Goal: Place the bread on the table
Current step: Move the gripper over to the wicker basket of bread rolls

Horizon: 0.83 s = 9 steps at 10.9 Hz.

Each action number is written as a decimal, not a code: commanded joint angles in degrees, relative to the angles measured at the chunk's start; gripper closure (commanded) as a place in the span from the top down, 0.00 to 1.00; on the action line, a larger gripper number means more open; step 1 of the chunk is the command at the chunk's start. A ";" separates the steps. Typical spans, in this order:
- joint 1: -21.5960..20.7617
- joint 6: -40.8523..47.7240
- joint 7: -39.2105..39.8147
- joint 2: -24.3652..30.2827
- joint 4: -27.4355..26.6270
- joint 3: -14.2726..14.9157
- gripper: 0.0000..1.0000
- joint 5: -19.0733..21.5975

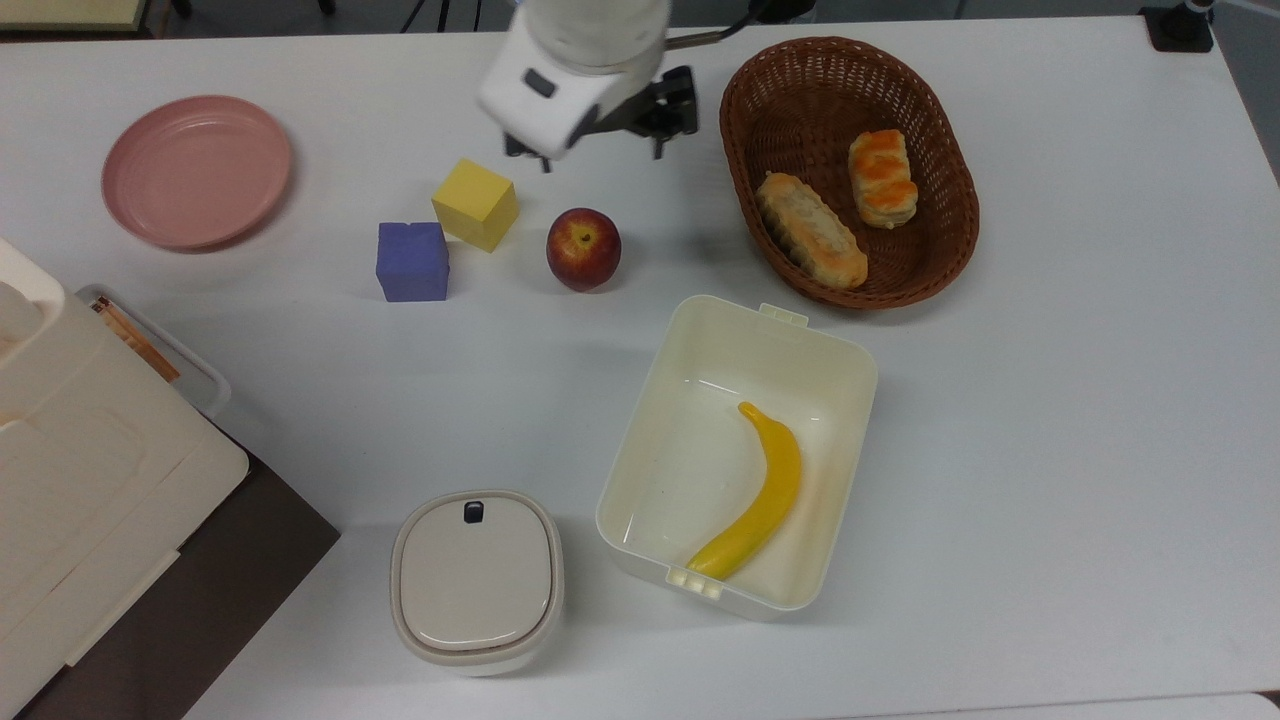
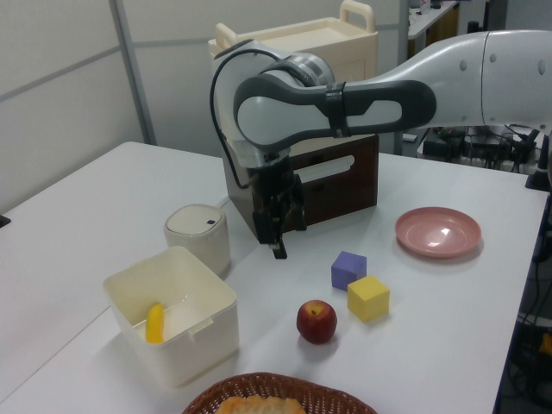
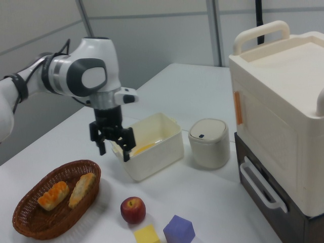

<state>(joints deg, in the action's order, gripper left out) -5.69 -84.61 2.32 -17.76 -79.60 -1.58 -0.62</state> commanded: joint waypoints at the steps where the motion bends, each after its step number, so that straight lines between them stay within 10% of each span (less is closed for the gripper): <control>1: -6.16 3.04 -1.96 1.15 -2.39 0.61 1.00 1.32; 9: -17.94 2.43 -9.87 -3.86 -3.72 0.61 1.00 6.33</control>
<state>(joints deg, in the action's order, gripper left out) -20.61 -82.11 -4.18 -21.72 -82.45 -1.68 4.01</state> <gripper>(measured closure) 0.000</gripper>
